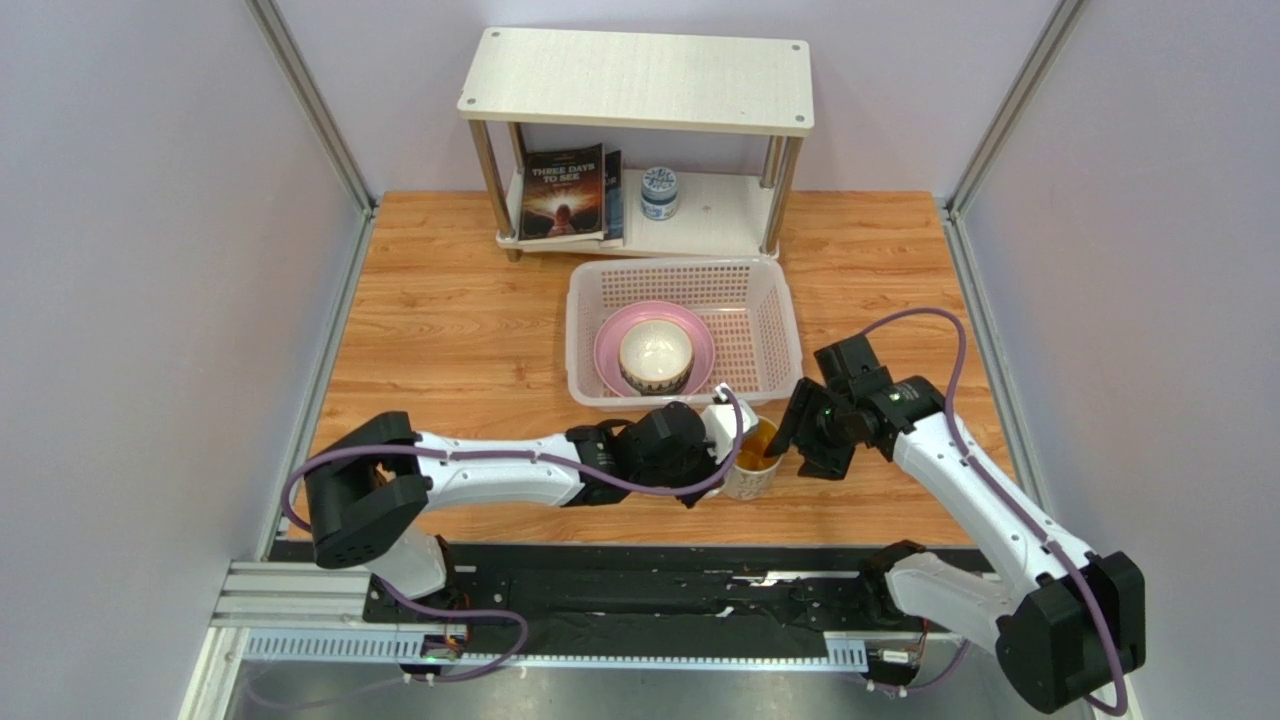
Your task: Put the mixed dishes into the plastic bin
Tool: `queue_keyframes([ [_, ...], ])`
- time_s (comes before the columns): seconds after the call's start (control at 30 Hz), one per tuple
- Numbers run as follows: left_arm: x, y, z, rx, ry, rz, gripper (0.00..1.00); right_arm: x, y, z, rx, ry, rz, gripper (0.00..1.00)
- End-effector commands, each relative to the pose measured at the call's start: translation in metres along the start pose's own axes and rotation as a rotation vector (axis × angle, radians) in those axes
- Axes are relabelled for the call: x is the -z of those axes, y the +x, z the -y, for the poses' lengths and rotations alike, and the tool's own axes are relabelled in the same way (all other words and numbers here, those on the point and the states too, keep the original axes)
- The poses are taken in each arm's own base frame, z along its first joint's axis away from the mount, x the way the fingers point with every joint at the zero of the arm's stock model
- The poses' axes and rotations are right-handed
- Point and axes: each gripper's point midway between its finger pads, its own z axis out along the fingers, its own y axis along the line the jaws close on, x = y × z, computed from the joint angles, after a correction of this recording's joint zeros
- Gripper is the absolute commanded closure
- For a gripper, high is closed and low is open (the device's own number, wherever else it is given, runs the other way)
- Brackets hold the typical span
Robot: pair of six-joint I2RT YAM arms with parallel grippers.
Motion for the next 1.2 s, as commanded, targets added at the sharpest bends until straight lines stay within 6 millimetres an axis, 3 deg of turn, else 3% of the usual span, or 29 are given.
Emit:
queue_keyframes([
  [0.0, 0.006, -0.014, 0.017, 0.017, 0.044, 0.047, 1.00, -0.010, 0.004, -0.009, -0.004, -0.014, -0.009, 0.45],
  [0.1, 0.010, -0.016, 0.018, 0.027, 0.044, 0.047, 1.00, -0.013, 0.005, -0.008, 0.005, 0.005, -0.007, 0.61],
  [0.13, 0.012, -0.018, 0.014, 0.030, 0.019, 0.056, 0.99, -0.012, 0.004, -0.009, 0.004, 0.003, 0.000, 0.76],
  [0.2, 0.016, -0.018, 0.013, 0.037, 0.010, 0.058, 0.97, -0.011, 0.002, -0.010, 0.002, -0.001, 0.008, 0.88],
  [0.23, 0.019, -0.019, 0.012, 0.042, 0.006, 0.065, 0.95, -0.011, 0.001, -0.012, 0.007, -0.002, 0.007, 1.00],
  [0.4, 0.038, -0.018, -0.002, 0.108, -0.088, 0.032, 0.82, -0.007, 0.001, -0.010, 0.045, 0.027, -0.009, 1.00],
  [0.47, 0.055, -0.031, -0.009, 0.134, -0.144, 0.045, 0.77, 0.005, -0.005, -0.013, 0.066, 0.026, 0.013, 1.00],
  [0.57, 0.082, -0.028, -0.016, 0.162, -0.182, 0.043, 0.68, 0.023, -0.012, -0.021, 0.102, 0.011, 0.039, 1.00],
  [0.6, 0.098, -0.038, -0.015, 0.186, -0.172, 0.098, 0.61, 0.027, -0.014, -0.023, 0.110, 0.007, 0.046, 1.00],
  [0.63, 0.101, -0.028, -0.020, 0.192, -0.189, 0.103, 0.57, 0.032, -0.016, -0.024, 0.125, 0.005, 0.055, 1.00],
  [0.73, 0.119, -0.028, -0.027, 0.216, -0.218, 0.164, 0.48, 0.040, -0.019, -0.031, 0.147, -0.006, 0.064, 1.00],
  [0.97, 0.157, -0.014, -0.046, 0.270, -0.320, 0.166, 0.47, 0.056, -0.025, -0.057, 0.213, -0.039, 0.071, 1.00],
  [1.0, 0.164, -0.006, -0.055, 0.276, -0.366, 0.160, 0.46, 0.074, -0.034, -0.070, 0.243, -0.053, 0.100, 1.00],
  [1.03, 0.170, -0.004, -0.060, 0.281, -0.393, 0.174, 0.46, 0.074, -0.037, -0.073, 0.257, -0.034, 0.092, 1.00],
  [1.07, 0.173, 0.002, -0.063, 0.280, -0.410, 0.162, 0.46, 0.093, -0.046, -0.084, 0.270, -0.049, 0.122, 1.00],
  [1.1, 0.176, 0.004, -0.066, 0.290, -0.425, 0.165, 0.46, 0.091, -0.052, -0.087, 0.295, -0.024, 0.112, 1.00],
  [1.13, 0.180, 0.004, -0.069, 0.296, -0.439, 0.176, 0.46, 0.111, -0.060, -0.099, 0.313, -0.047, 0.142, 1.00],
  [1.17, 0.182, 0.010, -0.071, 0.294, -0.449, 0.161, 0.46, 0.115, -0.064, -0.104, 0.326, -0.044, 0.141, 1.00],
])
